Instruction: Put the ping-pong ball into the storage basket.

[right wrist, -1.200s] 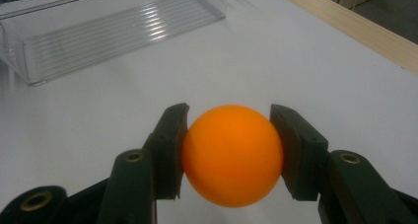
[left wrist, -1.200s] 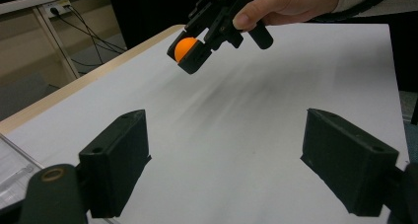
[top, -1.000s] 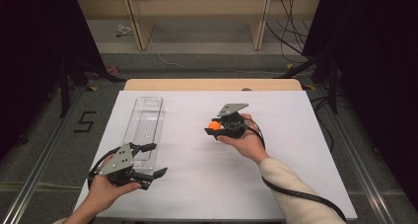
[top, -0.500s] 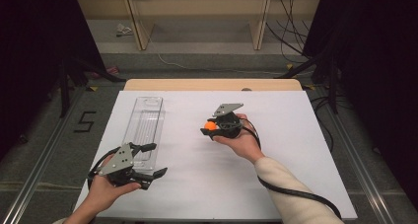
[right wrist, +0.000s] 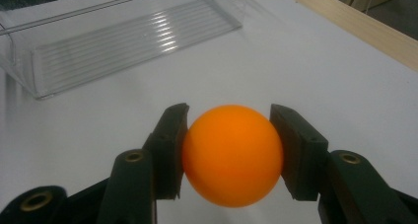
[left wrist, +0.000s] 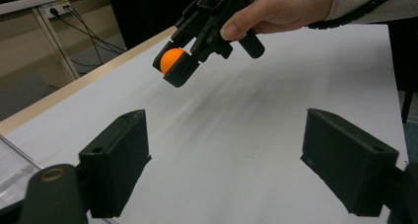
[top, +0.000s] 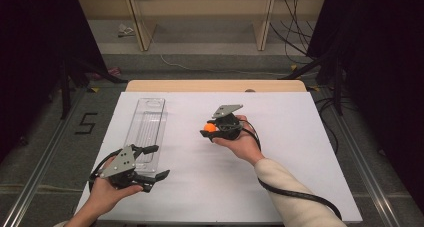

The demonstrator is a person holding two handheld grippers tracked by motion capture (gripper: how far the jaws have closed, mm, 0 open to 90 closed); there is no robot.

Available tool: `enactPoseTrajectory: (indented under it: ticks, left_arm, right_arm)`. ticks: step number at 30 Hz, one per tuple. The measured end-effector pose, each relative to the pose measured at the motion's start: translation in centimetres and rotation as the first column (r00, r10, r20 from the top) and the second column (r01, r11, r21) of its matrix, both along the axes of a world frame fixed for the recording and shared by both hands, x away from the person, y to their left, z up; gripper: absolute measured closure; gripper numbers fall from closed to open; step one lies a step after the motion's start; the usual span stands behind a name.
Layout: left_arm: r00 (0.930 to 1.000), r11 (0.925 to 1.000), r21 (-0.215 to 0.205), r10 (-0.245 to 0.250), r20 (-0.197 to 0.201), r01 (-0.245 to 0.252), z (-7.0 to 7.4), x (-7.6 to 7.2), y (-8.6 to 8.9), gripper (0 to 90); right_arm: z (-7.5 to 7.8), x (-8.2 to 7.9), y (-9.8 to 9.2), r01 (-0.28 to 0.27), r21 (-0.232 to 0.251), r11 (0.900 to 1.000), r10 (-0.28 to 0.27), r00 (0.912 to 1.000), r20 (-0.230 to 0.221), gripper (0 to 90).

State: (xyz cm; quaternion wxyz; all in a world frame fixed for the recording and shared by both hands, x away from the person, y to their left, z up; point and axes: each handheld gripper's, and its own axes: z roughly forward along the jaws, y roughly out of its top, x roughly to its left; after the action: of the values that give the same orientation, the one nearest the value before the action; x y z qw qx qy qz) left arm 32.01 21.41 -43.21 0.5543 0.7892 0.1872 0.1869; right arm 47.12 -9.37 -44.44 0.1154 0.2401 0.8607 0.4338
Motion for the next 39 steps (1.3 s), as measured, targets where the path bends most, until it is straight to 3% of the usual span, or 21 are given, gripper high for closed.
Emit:
enactPoseTrajectory:
  ticks: [39]
  left_arm:
    - [1.0000, 1.0000, 0.000, 0.000, 0.000, 0.000, 0.0, 0.0, 0.0, 17.7]
  right_arm:
    - [0.3, 0.2, 2.2, -0.022, 0.017, 1.000, 0.022, 0.9997, 0.005, 51.4]
